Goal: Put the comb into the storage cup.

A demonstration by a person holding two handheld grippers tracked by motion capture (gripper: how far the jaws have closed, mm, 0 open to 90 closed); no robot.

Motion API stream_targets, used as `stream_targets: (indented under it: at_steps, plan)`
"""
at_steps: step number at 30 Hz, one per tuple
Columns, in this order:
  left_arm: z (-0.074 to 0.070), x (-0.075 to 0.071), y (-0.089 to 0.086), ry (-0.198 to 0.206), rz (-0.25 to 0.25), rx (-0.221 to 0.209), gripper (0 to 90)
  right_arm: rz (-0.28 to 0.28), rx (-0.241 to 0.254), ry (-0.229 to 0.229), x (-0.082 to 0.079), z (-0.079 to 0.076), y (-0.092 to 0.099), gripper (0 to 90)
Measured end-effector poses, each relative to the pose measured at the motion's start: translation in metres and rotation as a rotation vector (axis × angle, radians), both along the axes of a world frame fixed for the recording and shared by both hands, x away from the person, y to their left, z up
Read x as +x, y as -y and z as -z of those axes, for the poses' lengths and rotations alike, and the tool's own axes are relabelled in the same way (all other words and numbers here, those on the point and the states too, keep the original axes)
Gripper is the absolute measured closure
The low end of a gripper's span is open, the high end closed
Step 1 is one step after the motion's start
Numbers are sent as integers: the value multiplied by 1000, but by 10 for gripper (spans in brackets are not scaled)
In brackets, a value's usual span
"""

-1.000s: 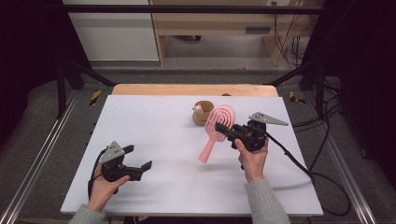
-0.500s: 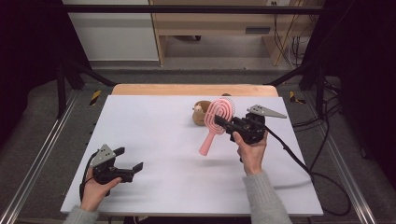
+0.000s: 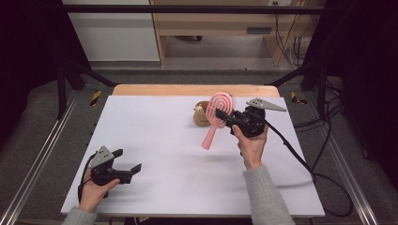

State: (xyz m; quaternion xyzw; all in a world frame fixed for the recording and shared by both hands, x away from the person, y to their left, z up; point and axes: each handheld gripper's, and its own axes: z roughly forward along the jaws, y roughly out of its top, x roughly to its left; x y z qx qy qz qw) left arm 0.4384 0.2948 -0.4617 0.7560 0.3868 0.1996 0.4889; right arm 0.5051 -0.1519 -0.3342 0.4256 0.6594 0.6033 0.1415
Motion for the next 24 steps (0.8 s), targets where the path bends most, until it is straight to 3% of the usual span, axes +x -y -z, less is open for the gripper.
stream_targets:
  at_steps: [24]
  plan:
    - [3,1,-2,-4,0,2,7,66,-19,23,25,-15,-2,641]
